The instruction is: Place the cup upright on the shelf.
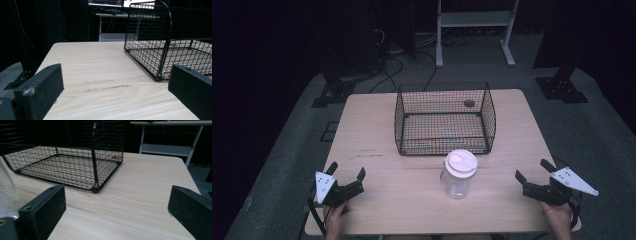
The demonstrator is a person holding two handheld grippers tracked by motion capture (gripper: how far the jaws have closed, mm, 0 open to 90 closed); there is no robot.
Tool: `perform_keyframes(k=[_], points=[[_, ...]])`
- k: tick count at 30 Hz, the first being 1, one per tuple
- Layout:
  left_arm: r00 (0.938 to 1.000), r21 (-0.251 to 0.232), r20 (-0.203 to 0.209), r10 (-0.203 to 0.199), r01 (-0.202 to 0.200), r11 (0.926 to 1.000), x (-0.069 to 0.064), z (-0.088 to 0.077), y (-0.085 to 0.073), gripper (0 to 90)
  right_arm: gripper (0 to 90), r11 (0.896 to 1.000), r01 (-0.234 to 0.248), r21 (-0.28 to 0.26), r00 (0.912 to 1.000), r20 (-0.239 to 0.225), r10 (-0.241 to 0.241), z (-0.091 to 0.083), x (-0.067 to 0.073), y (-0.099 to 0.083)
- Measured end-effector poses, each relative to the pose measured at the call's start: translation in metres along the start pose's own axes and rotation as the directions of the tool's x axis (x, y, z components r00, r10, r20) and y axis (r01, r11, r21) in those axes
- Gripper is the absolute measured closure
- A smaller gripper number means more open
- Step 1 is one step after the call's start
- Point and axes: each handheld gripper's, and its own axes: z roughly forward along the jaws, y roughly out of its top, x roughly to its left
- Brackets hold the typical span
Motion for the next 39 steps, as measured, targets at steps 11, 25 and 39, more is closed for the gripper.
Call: perform_keyframes(k=[11, 25, 39], points=[[1.0, -0.001, -0.003, 0.003, -0.003, 1.0, -0.001, 0.0, 0.0, 0.0, 1.0, 1.0, 0.028, -0.015, 0.9984, -0.049, -0.028, -0.001, 0.014, 0.009], [1.0, -0.003, -0.001, 0.001, -0.001, 1.0, 0.0, 0.0, 0.0, 0.0, 1.0, 0.998, 0.061, -0.029, 0.9909, -0.118, -0.064, -0.001, 0.031, 0.018], [1.0, -0.005, 0.003, 0.006, -0.006, 1.0, 0.0, 0.0, 0.0, 0.0, 1.0, 0.992, 0.117, -0.05, 0.9719, -0.199, -0.125, -0.002, 0.059, 0.029]])
